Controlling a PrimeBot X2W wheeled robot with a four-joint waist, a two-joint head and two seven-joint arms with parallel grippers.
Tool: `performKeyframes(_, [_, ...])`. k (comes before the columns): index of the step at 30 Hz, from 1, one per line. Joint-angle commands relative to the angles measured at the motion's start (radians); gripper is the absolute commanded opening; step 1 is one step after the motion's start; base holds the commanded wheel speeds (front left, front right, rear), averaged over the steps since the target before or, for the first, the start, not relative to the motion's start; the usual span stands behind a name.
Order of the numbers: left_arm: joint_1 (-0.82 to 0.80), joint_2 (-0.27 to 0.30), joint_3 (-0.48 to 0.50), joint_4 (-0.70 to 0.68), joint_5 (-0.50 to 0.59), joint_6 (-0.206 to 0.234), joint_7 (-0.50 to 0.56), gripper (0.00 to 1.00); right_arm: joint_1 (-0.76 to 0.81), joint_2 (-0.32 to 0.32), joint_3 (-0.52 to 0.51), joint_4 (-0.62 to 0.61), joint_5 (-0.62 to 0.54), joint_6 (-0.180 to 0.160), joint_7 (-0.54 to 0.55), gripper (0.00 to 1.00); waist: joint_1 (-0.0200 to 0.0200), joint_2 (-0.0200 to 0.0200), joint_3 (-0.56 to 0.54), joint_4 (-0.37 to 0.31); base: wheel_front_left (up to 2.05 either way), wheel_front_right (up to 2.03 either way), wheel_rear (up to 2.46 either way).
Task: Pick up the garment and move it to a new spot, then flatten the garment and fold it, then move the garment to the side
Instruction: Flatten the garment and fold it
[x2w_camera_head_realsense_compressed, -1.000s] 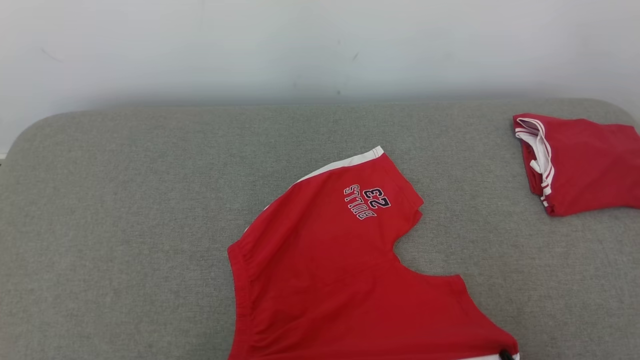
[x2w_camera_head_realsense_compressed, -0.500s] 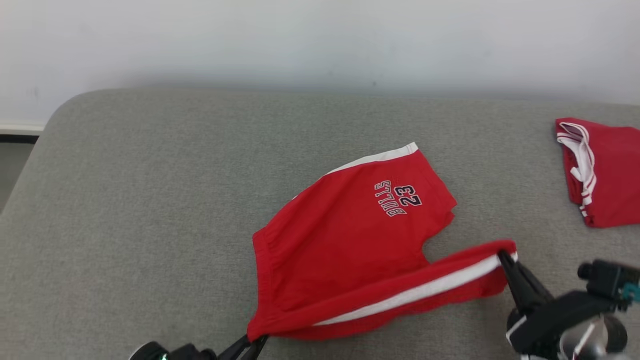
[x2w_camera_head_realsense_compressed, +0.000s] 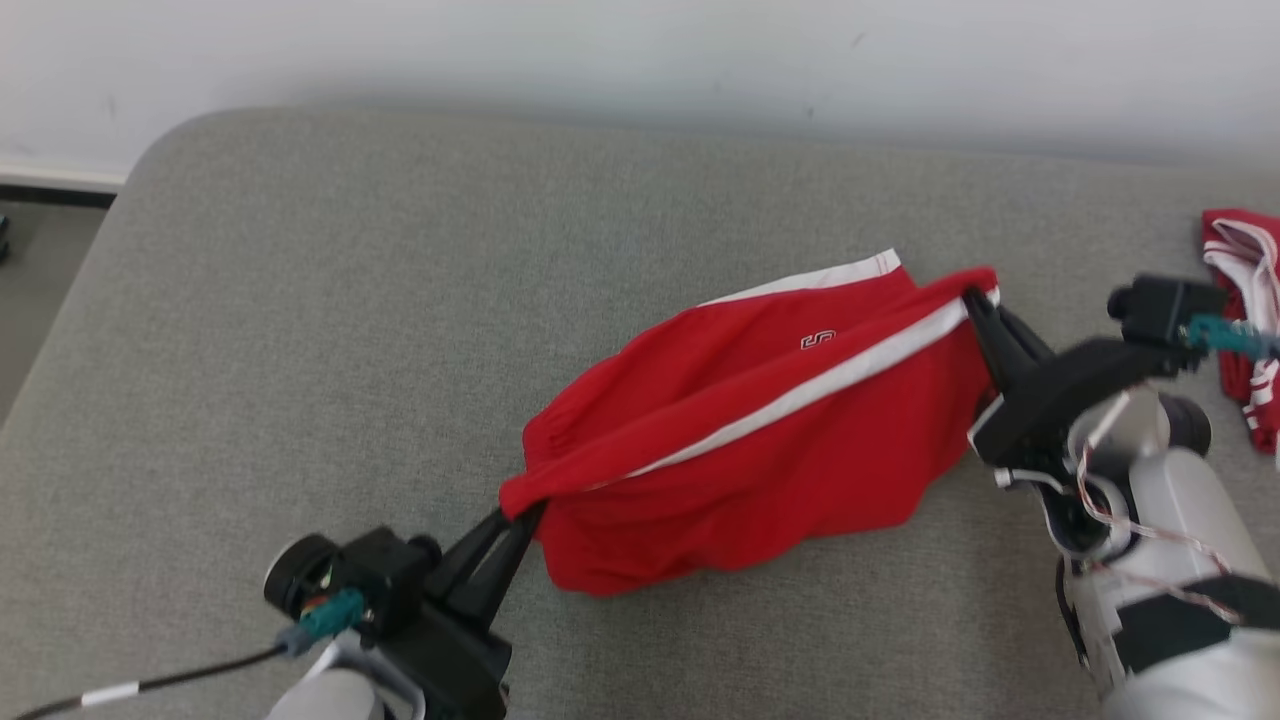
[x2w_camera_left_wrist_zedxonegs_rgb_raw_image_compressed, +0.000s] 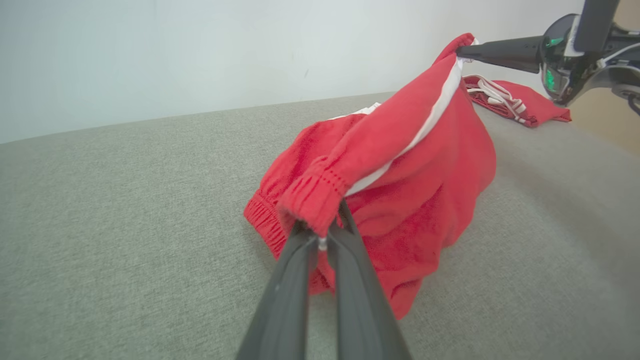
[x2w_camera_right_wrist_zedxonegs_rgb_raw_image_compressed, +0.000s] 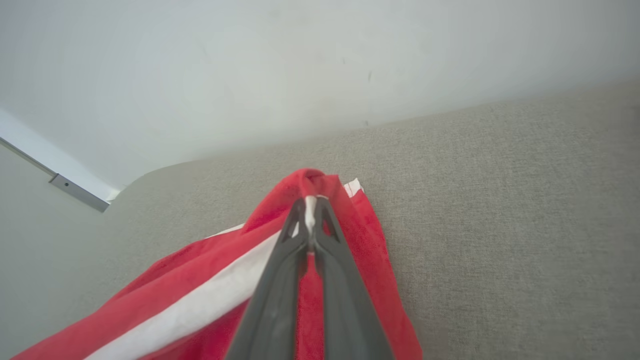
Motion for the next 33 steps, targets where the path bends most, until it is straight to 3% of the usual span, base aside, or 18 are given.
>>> performKeyframes(1, [-0.028,-0.010,-0.004,0.012,-0.008,-0.001,-0.003,0.00,-0.037,0.001,0.007,0.032,-0.008,-0.003,-0.010,0.00,-0.0002,-0.0001,0.034,0.014,0.00,0.00,0.00])
performKeyframes(14, [-0.253,-0.038,-0.046,0.188,-0.064,-0.001,-0.003,0.00,-0.367,0.021,0.043,0.450,-0.077,-0.003,-0.147,0.00,-0.0002,-0.0001,0.134,0.007,0.00,0.00,0.00])
performKeyframes(28, [-0.372,-0.055,-0.091,0.338,-0.080,0.000,-0.003,0.00,-0.541,0.064,0.095,0.710,-0.108,-0.003,-0.268,0.00,-0.0002,-0.0001,0.180,-0.027,0.00,0.00,0.00])
performKeyframes(29, [-0.374,-0.058,-0.083,0.346,-0.073,0.000,-0.003,0.00,-0.544,0.065,0.103,0.722,-0.106,-0.003,-0.276,0.20,-0.0002,-0.0001,0.175,-0.028,0.00,0.00,0.00])
performKeyframes(30, [-0.371,-0.064,-0.078,0.355,-0.071,0.000,-0.003,0.00,-0.548,0.066,0.109,0.732,-0.103,-0.003,-0.284,0.88,-0.0002,-0.0001,0.171,-0.028,0.00,0.00,0.00])
performKeyframes(31, [-0.365,-0.066,-0.073,0.362,-0.053,0.000,-0.003,0.70,-0.547,0.071,0.121,0.750,-0.094,-0.003,-0.296,1.00,-0.0002,-0.0001,0.158,-0.031,0.00,0.00,0.00])
performKeyframes(32, [-0.359,-0.068,-0.065,0.362,-0.048,0.000,-0.003,1.00,-0.545,0.071,0.127,0.756,-0.089,-0.003,-0.303,1.00,-0.0002,-0.0001,0.151,-0.032,0.00,0.00,0.00])
performKeyframes(33, [-0.348,-0.069,-0.055,0.357,-0.041,0.000,-0.003,1.00,-0.541,0.073,0.134,0.762,-0.082,-0.003,-0.308,1.00,-0.0002,-0.0001,0.142,-0.034,0.00,0.00,0.00])
